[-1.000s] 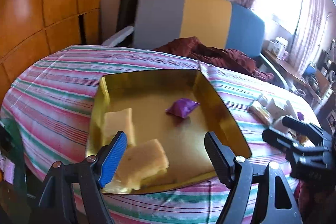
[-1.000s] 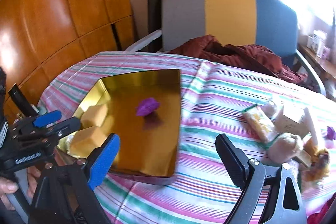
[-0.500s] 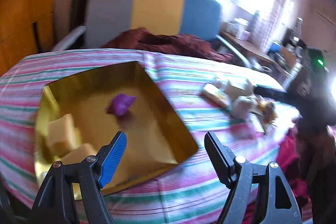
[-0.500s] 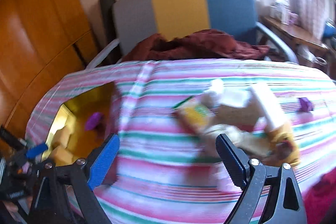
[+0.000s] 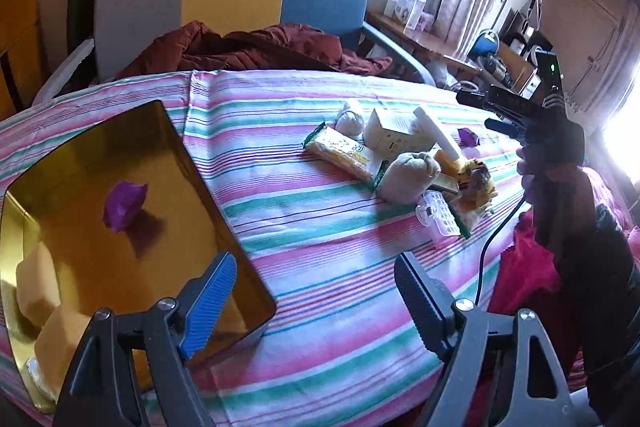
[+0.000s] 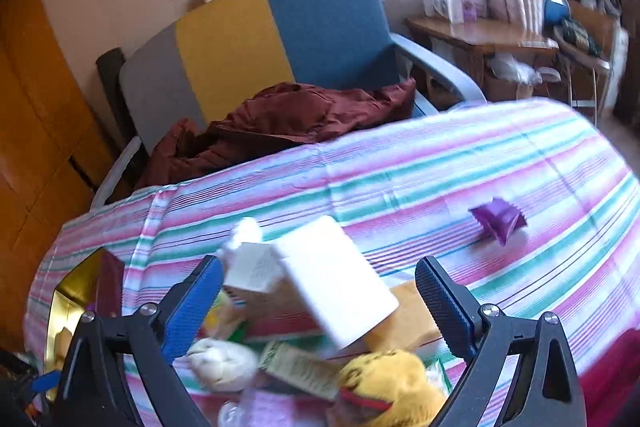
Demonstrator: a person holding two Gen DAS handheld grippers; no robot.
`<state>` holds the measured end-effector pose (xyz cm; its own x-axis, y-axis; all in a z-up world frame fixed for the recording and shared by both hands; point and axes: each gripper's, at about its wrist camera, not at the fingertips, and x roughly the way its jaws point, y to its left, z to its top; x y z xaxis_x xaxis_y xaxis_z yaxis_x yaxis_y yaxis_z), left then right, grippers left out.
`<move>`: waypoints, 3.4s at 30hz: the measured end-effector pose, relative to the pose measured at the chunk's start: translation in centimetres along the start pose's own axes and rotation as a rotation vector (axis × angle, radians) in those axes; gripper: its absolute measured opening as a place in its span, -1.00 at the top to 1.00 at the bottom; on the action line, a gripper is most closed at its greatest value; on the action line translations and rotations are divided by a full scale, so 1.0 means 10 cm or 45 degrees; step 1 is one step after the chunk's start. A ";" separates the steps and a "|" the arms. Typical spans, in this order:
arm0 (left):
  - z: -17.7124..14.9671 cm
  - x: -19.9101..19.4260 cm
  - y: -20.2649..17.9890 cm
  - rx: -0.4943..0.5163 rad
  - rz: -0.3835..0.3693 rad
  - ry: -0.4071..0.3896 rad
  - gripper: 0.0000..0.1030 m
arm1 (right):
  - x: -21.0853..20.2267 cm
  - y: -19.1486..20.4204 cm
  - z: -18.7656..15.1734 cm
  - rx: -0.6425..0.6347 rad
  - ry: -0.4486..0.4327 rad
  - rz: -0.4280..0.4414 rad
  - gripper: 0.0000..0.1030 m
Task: Organize objects
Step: 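Grasp the knit sock ball with the left tool while the right tool grasps the white eraser block, then carry the sock ball and eraser block over the gold tray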
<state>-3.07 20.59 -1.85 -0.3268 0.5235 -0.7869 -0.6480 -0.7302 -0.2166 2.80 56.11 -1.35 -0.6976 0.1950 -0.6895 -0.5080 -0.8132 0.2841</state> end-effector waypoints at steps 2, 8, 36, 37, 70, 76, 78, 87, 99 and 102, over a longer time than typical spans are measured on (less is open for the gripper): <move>0.06 0.11 -0.05 -0.014 -0.003 0.038 -0.52 | 0.13 -0.16 -0.05 0.092 0.044 0.032 -0.89; 0.24 0.49 -0.24 -0.025 -0.059 0.123 -0.24 | 0.16 -0.31 -0.02 0.169 0.056 0.087 -0.90; 0.70 1.47 -0.97 0.256 -0.249 0.179 -0.07 | 0.23 -0.21 0.02 0.133 0.082 0.121 -0.93; 0.67 1.45 -0.93 0.249 -0.267 0.169 -0.06 | 0.25 -0.21 0.02 0.126 0.086 0.112 -0.93; 0.36 0.72 -0.18 -0.031 -0.194 0.060 -0.04 | 0.65 0.29 -0.17 -0.381 0.230 -0.024 -0.23; 0.27 0.55 -0.12 -0.048 -0.172 0.025 -0.04 | 0.41 0.40 -0.16 -0.386 0.150 0.009 -0.23; 0.23 0.44 -0.05 -0.062 -0.161 0.007 -0.04 | 0.32 0.43 -0.15 -0.371 0.128 0.042 -0.23; 0.07 -0.08 0.44 -0.179 -0.074 -0.096 -0.04 | -0.06 1.06 -0.32 -0.350 0.118 0.301 -0.24; -0.18 -0.58 1.35 -0.352 0.294 -0.204 -0.04 | -0.15 2.54 -0.97 -0.504 0.254 0.577 -0.25; -0.18 -0.69 1.54 -0.371 0.401 -0.233 -0.05 | -0.10 2.81 -1.17 -0.555 0.307 0.591 -0.26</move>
<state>-9.54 4.91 -0.80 -0.6094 0.3060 -0.7314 -0.2859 -0.9453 -0.1573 -4.86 26.61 -0.42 -0.6365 -0.3143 -0.7044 0.1021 -0.9395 0.3270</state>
